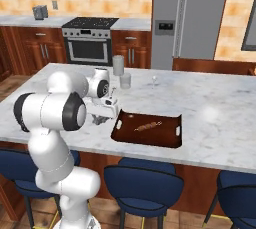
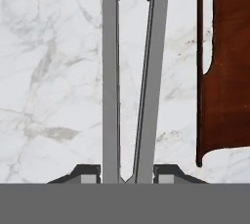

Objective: Take the tongs from the drawer on the left and place them on the dining counter next to the tray containing the kebab skewer.

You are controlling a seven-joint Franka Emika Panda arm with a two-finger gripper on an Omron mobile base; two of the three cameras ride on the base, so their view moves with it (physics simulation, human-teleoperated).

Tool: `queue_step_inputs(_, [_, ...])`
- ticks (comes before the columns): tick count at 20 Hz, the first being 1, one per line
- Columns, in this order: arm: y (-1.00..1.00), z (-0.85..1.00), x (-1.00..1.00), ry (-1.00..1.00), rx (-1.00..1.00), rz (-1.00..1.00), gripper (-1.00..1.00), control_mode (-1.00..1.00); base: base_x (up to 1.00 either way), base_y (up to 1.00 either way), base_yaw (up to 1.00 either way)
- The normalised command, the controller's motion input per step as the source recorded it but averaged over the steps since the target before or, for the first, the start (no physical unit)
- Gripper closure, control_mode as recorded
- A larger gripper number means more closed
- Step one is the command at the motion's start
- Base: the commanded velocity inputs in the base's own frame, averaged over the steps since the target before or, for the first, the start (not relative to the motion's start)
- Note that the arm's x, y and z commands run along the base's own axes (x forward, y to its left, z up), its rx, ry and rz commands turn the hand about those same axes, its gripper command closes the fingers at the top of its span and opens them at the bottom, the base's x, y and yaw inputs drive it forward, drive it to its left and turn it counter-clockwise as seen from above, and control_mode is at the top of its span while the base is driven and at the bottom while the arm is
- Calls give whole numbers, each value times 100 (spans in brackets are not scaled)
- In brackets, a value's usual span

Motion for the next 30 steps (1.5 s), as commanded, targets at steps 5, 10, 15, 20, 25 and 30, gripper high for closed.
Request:
queue_step_inputs(5, [-9, -1, 23, 0, 0, 10, 100, -100, 0, 0, 0])
queue_step_inputs(10, [-7, -13, 8, 0, 0, 6, 100, -100, 0, 0, 0])
queue_step_inputs(15, [1, -39, 10, 0, 0, 0, 100, -100, 0, 0, 0])
queue_step_inputs(20, [0, -30, 8, 0, 0, 0, 100, -100, 0, 0, 0])
queue_step_inputs(25, [0, -27, 5, 0, 0, 0, 100, -100, 0, 0, 0])
queue_step_inputs(30, [0, -3, 0, 0, 0, 0, 100, -100, 0, 0, 0])
